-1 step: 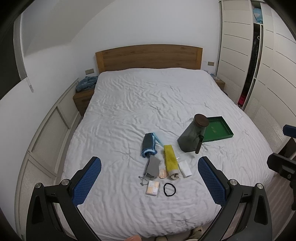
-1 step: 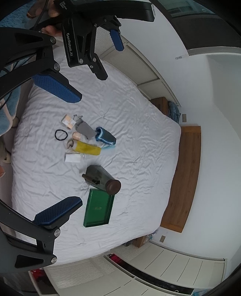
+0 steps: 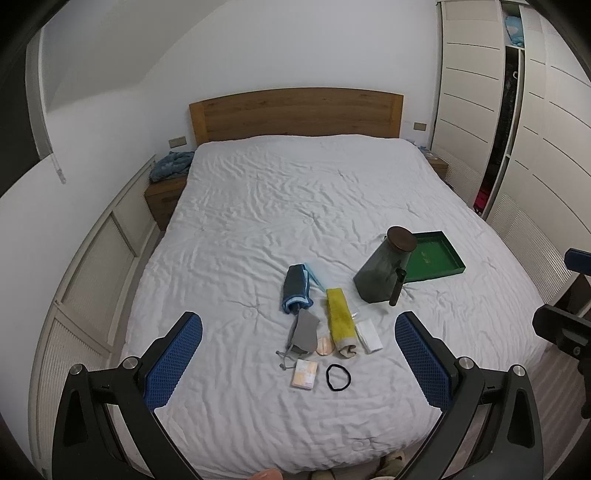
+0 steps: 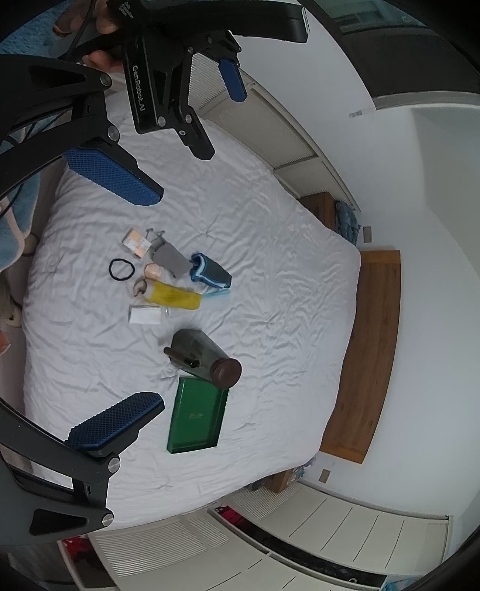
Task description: Organize soft objects
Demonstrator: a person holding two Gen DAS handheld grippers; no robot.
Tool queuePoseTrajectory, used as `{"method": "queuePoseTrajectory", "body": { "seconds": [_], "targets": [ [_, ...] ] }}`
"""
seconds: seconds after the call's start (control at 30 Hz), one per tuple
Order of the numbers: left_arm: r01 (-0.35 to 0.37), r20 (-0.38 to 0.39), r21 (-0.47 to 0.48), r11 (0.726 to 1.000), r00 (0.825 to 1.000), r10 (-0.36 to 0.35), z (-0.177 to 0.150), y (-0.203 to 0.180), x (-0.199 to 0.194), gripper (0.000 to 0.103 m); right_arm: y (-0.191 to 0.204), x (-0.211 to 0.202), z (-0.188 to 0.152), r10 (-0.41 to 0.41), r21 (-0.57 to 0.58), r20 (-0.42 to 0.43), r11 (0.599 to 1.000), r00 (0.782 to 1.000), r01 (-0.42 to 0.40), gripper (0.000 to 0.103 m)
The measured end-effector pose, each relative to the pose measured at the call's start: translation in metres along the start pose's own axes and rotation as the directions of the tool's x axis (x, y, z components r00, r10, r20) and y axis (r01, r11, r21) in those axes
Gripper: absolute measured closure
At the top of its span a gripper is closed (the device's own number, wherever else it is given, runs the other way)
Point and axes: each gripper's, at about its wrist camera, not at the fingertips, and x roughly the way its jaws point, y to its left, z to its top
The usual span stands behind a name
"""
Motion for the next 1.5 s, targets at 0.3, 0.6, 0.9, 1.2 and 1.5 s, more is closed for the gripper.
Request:
{"method": "queuePoseTrajectory", "body": {
  "seconds": [0.3,0.6,0.9,1.2,1.5],
  "targets": [
    [0.007,-0.030,-0.014,1.000,1.000,-0.007,0.007,0.004,0.026,0.001,0.006,0.037,0.013,-0.003,-0.021,-0.043,1.000,0.999,0.002,0.000],
    [-0.085,-0.075,-0.053,0.995,0.994,0.081,0.022,-0.019,0.061,0.001,-0.047,0.096,0.031,0.100,-0.068,-0.063,0.992,0.993,-0.104,0.000],
    [-0.164,-0.142,-0.082,0.983,0.978,0.151,0.036,-0.043,0.112,0.001,-0.096,0.171,0.042,0.165,-0.146,-0.084,0.973,0.983,-0.176,0.000],
    [-0.170,-0.206,-0.097,0.981,0.967,0.147,0.032,-0.018,0.179,0.001,-0.094,0.272,0.058,0.195,-0.110,-0.144,0.971,0.970,-0.211,0.000],
    [-0.121,-0.280,-0.047,0.992,0.954,0.103,-0.004,0.030,0.310,0.001,-0.053,0.430,0.043,0.203,-0.036,-0.186,0.976,0.961,-0.214,0.000]
  ]
}}
